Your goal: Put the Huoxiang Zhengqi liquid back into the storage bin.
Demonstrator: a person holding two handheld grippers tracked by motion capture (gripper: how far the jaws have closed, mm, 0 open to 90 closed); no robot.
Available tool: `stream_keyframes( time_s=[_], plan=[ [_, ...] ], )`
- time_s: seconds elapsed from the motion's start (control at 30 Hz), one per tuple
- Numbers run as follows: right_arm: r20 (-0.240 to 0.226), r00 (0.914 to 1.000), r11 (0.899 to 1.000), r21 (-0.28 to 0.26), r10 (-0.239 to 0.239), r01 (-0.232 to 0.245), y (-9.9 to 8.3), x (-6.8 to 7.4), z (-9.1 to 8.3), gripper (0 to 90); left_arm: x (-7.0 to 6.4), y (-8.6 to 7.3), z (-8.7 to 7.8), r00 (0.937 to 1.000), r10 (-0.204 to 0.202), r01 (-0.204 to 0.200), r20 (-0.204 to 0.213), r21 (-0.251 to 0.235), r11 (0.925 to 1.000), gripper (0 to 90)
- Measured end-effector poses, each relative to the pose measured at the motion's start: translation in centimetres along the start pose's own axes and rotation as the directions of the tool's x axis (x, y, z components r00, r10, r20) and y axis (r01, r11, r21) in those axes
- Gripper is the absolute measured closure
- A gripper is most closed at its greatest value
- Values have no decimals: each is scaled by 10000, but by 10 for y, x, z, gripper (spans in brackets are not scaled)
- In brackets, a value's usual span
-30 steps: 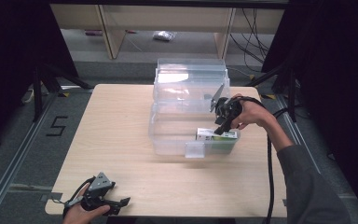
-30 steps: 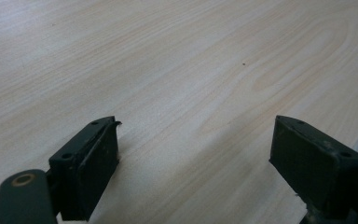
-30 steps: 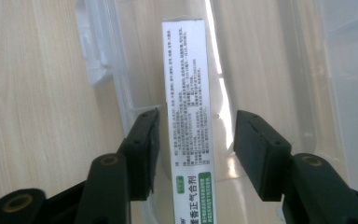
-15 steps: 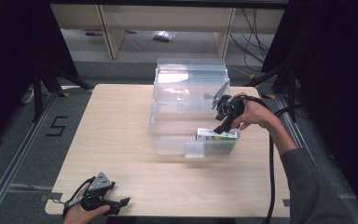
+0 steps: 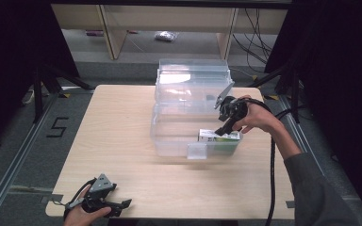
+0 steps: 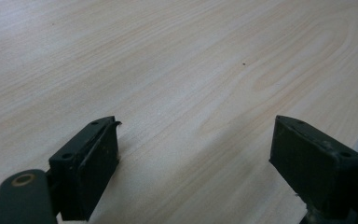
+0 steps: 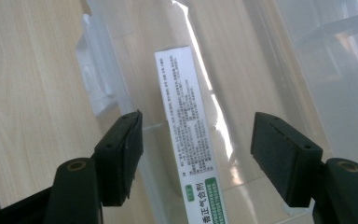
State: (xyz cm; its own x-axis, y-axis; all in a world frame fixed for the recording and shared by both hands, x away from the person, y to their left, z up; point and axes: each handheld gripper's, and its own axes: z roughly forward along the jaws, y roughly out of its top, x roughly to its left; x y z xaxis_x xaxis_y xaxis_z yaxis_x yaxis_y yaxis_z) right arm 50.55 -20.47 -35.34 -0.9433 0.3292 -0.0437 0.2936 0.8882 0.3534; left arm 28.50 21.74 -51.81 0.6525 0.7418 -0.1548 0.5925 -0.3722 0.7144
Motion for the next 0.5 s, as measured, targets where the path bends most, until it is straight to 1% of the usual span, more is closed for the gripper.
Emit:
stream_keyframes(
  time_s=[0.03, 0.07, 0.1, 0.13, 0.2, 0.23, 0.27, 0.3, 0.33, 0.37, 0.4, 0.43, 0.47, 0.5],
  plan=[
    [1, 9999, 9999, -4, 118, -118, 0, 1, -1, 353, 0, 0, 0, 10000, -27, 27, -35, 1, 10000, 149],
    [6, 10000, 9999, -140, 32, -31, 0, 0, -1, 352, 0, 0, 0, 10000, -45, 45, -35, 1, 10000, 149],
    [32, 10000, 9999, -122, 41, -41, 0, 1, -2, 350, 0, 0, -1, 10000, -21, 21, -27, 20, 10000, 149],
    [114, 9998, 9997, -153, 189, -188, 0, 2, -2, 348, 0, 0, 0, 10000, -6, 6, 13, 0, 10000, 149],
    [136, 9998, 9998, -163, 145, -143, 0, 2, -3, 348, 0, 0, 0, 10000, -10, 10, -23, 36, 10000, 149],
    [191, 9997, 9996, -255, 134, -129, 0, 2, -3, 348, 0, 0, 0, 10000, -22, 22, -38, 11, 10000, 149],
    [256, 9992, 9992, -263, 312, -305, 0, 3, -3, 348, 0, 0, -1, 10000, -19, 19, -31, 22, 10000, 149],
    [245, 9994, 9990, -380, 263, -254, 0, 3, -3, 348, 0, 0, -1, 10000, -20, 20, -29, 20, 10000, 149],
    [199, 9991, 9980, -511, 386, -375, -1, 4, -2, 348, 0, 0, 0, 10000, -12, 12, -26, 23, 10000, 149],
    [131, 9988, 9976, -517, 478, -471, -1, 6, -2, 347, 0, 0, 0, 10000, -26, 26, 8, -17, 10000, 149],
    [174, 9990, 9978, -528, 421, -412, -1, 6, -1, 342, 0, 0, 0, 10000, -13, 13, 12, 10, 10000, 149],
    [235, 9983, 9972, -528, 541, -528, -2, 8, -1, 340, 0, 0, 0, 10000, -2, 2, 12, 7, 10000, 149],
    [189, 9988, 9974, -572, 443, -431, -2, 8, 0, 339, 0, 0, 0, 10000, -20, 20, -28, 11, 10000, 149],
    [220, 9988, 9975, -569, 443, -430, -3, 9, 1, 335, 0, 0, 0, 10000, -3, 2, 13, 14, 10000, 149]
  ],
)
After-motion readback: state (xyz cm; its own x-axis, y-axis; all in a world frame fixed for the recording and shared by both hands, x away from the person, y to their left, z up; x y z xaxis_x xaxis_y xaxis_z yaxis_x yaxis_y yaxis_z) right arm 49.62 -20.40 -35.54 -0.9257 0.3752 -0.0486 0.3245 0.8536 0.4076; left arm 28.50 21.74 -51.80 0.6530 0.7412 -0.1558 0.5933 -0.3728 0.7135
